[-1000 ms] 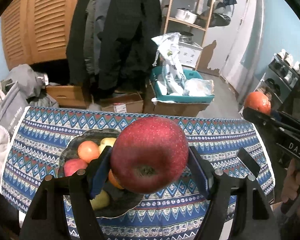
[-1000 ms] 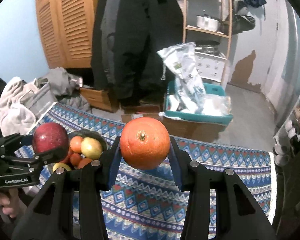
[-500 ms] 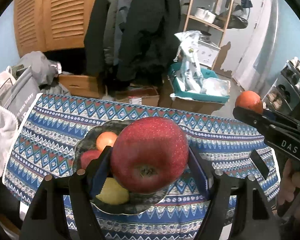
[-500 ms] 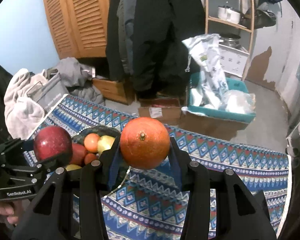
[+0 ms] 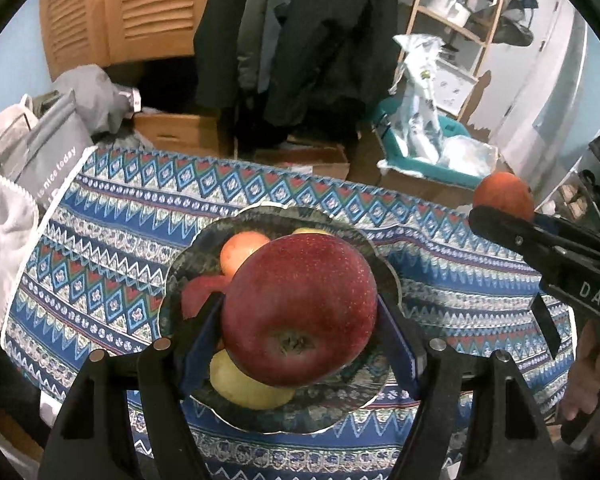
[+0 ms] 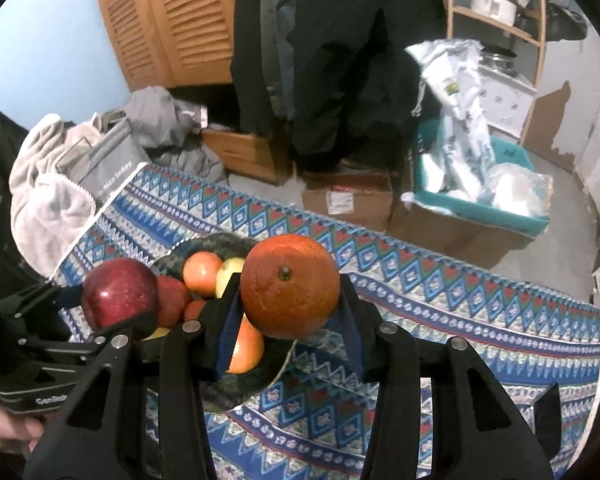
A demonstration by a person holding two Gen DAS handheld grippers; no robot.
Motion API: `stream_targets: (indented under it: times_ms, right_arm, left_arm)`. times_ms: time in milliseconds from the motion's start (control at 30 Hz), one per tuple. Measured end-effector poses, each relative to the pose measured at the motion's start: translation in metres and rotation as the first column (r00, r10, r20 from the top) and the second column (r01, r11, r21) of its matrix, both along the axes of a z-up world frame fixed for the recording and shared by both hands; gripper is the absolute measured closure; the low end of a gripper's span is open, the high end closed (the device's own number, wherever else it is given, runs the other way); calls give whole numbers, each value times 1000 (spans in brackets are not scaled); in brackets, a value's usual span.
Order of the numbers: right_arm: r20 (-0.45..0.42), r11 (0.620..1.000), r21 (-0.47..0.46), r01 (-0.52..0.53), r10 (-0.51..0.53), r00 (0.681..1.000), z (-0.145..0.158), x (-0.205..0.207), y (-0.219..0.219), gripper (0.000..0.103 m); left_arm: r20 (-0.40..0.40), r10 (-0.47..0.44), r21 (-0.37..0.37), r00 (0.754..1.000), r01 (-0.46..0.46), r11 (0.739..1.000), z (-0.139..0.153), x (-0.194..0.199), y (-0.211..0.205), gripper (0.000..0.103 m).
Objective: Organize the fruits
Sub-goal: 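Lower both tools onto the plate and open them to release apple and orange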
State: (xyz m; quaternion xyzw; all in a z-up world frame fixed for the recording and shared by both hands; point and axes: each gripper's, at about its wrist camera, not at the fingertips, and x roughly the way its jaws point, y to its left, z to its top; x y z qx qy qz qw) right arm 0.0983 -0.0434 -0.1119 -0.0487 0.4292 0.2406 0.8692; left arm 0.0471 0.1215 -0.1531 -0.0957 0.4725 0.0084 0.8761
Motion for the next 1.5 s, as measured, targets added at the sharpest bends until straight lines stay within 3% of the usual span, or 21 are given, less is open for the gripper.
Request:
stream_targets:
  times_ms: [367,667,1067,1200,1300,1500]
  right_arm:
    - [-112,998,-45,-43,37,993,-55,17,26,59]
    - [-161,996,-59,-66,56,985,-79,23,35,59]
    - [-208,997,-32,-75,67,976,-90,28,41,57]
    - [-199,997,-17,-70,66,978,-87,28,39,51]
    - [-188,998,-12,-67,63,980,-82,28,37,50]
    - [-162,999,-19,-41,38,986,-72,26,32,50]
  left_arm:
    - [-102,31,-26,994,-34,999,-40,12,11,27]
    - [-143,48,-27,989,-52,998,-57,17,16,27]
    - [-168,47,-27,985,-52,998,-63,20,16,27]
    - [-135,48,-31,990,-52,998,-55,17,16,27]
    - [-111,47,10,993,-47,999,-47,14,13,23]
    - [-102,42,12,994,-41,999,-40,9,12,23]
